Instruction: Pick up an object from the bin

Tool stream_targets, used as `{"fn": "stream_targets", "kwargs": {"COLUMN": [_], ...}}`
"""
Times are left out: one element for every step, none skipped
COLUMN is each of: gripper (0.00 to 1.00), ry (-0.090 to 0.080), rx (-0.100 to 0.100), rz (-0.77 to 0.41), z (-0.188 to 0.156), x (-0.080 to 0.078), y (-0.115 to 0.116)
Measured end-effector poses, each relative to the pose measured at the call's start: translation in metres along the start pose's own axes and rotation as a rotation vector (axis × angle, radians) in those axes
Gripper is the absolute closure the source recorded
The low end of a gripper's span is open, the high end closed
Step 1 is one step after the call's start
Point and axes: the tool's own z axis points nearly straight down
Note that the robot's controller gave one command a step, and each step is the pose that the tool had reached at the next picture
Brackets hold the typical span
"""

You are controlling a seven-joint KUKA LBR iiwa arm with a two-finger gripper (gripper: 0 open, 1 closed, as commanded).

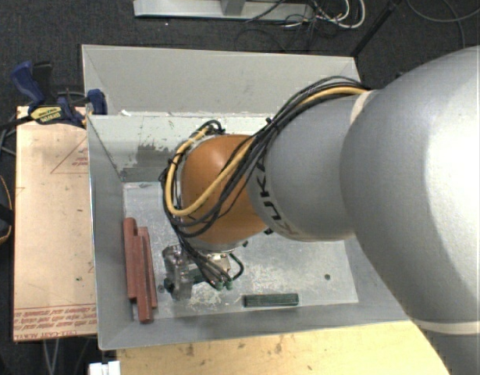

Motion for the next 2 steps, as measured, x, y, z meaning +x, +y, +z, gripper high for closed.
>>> {"fn": "stream_targets", "kwargs": {"gripper": [1.0, 1.0], "ry": [-0.012, -0.003], "rx": [-0.003, 0.004], "rz": [-0.023, 0.002], "z": [-0.029, -0.066], "x": [-0.027, -0.02], "y": [-0.048, -0.066]}}
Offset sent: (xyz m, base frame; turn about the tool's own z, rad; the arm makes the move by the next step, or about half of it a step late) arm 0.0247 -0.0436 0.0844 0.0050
